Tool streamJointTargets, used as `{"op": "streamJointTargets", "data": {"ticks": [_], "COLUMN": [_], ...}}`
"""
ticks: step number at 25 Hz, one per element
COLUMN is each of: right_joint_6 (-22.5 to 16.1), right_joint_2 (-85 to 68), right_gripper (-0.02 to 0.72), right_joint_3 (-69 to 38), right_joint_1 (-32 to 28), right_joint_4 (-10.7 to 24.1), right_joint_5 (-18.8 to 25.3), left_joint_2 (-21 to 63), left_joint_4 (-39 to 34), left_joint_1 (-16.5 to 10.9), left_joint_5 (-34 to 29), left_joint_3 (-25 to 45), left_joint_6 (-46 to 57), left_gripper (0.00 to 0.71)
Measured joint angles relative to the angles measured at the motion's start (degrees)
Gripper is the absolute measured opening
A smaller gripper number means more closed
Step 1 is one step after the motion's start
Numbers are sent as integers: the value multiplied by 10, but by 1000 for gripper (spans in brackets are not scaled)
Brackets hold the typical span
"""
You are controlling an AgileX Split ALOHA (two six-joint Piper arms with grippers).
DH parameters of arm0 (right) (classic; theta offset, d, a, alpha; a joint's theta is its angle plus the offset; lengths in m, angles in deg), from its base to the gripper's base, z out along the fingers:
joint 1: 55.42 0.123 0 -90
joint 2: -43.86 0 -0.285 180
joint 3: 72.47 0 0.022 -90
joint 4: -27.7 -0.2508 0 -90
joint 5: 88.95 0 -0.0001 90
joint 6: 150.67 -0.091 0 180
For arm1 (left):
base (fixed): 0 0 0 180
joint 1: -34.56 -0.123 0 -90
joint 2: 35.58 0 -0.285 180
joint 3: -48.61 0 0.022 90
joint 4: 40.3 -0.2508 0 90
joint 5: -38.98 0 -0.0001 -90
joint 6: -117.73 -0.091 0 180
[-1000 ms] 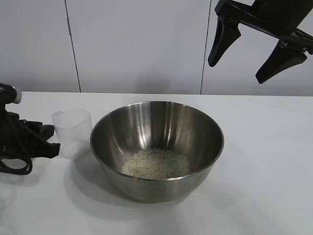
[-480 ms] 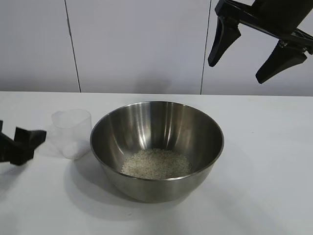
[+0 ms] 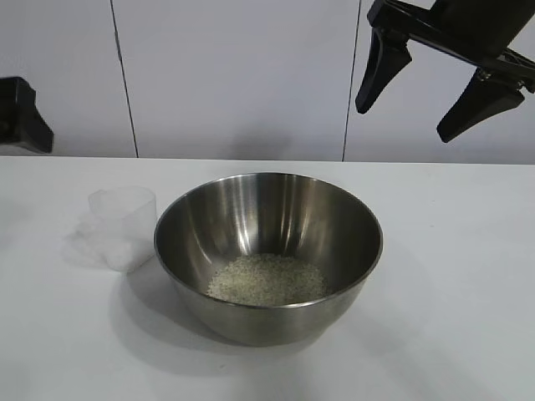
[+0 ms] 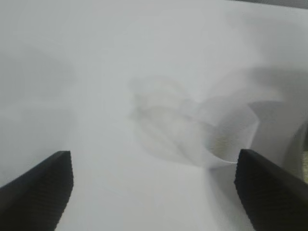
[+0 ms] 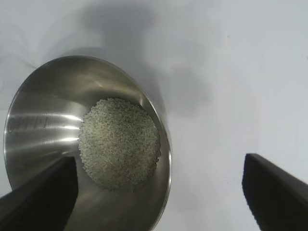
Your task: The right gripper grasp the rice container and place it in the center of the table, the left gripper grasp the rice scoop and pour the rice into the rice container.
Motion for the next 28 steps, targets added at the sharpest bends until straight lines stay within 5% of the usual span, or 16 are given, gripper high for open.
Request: {"op": "streamJointTargets", "data": {"ticks": [5, 15, 28], "right_joint_6": [0, 0, 0], "right_joint_2": [0, 0, 0], "right_gripper": [643, 643, 643], "right_joint_3": [0, 0, 0], "right_joint_1": [0, 0, 0], "right_joint_4": [0, -5, -16], "right_joint_5": [-1, -2, -2], "left_joint_2": [-52, -154, -164], "left_joint_4": [146, 224, 252], "left_joint_1": [2, 2, 2], "left_joint_5": [-53, -79, -79], "left_joint_3": [-55, -129, -131], "left_joint_6": [-96, -103, -124], "left_gripper": [660, 660, 660]}}
